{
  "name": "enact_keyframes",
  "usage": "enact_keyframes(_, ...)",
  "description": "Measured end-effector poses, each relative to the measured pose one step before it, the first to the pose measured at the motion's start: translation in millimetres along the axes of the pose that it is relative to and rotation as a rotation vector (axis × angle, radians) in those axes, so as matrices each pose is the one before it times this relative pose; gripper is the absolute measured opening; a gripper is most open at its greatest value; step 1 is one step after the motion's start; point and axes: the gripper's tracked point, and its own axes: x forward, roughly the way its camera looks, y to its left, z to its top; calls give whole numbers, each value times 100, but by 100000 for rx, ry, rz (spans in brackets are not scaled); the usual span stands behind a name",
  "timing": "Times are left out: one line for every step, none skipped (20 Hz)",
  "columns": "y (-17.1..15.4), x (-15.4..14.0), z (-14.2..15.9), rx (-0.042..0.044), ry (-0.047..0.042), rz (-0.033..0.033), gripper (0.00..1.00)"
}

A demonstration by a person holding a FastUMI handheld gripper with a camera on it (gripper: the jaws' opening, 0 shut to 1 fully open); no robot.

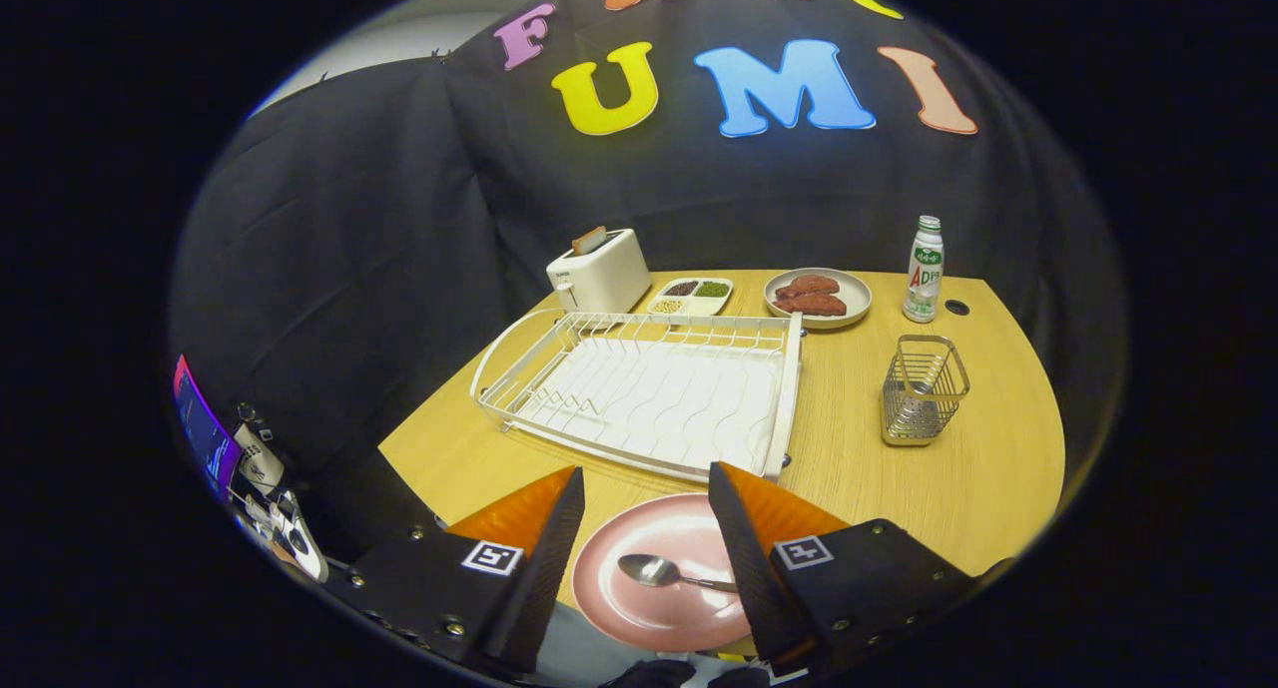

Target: Take the plate from the dish rack, then take the spoon from the basket and place it into the plate.

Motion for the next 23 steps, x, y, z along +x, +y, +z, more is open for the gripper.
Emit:
enact_keyframes(-276, -176, 312, 371, -756, -523, 77)
enact_keyframes(-269, -257, 355, 419, -1382, -670, 77)
enact_keyframes(-248, -203, 575, 386, -1631, -704, 77)
enact_keyframes(-248, -297, 634, 410, -1860, -708, 77)
enact_keyframes(-394, -312, 738, 441, -1963, -995, 77)
enact_keyframes(-362, -279, 981, 546, -2663, -1098, 77)
enact_keyframes(-480, -427, 1217, 226, -2838, -1314, 77)
enact_keyframes(-369, -473, 1227, -84, -3126, -1190, 77)
enact_keyframes(-461, -480, 1444, 12, -3534, -1131, 77)
enact_keyframes(-404, -328, 1430, -344, -3112, -895, 77)
enact_keyframes(-520, -423, 1621, -801, -3382, -1178, 77)
enact_keyframes(-439, -392, 1674, -1248, -3477, -1010, 77)
enact_keyframes(-592, -288, 1812, -1398, -3217, -1432, 77)
enact_keyframes(-414, -294, 1876, -1155, -3569, -982, 77)
enact_keyframes(-336, -188, 2249, -765, -4091, -576, 77)
enact_keyframes(-476, -23, 2006, -715, -3551, -922, 77)
enact_keyframes(-419, -228, 2030, -342, -3805, -948, 78)
enact_keyframes(-437, -55, 1982, -177, -3753, -845, 78)
enact_keyframes(-342, -45, 1976, -271, -3554, -761, 78)
enact_keyframes(-418, -292, 1604, -218, -3396, -848, 78)
enact_keyframes(-496, -155, 1673, -661, -3262, -985, 78)
enact_keyframes(-514, -31, 1280, -777, -2956, -1163, 78)
enact_keyframes(-459, -70, 1047, -534, -2112, -603, 77)
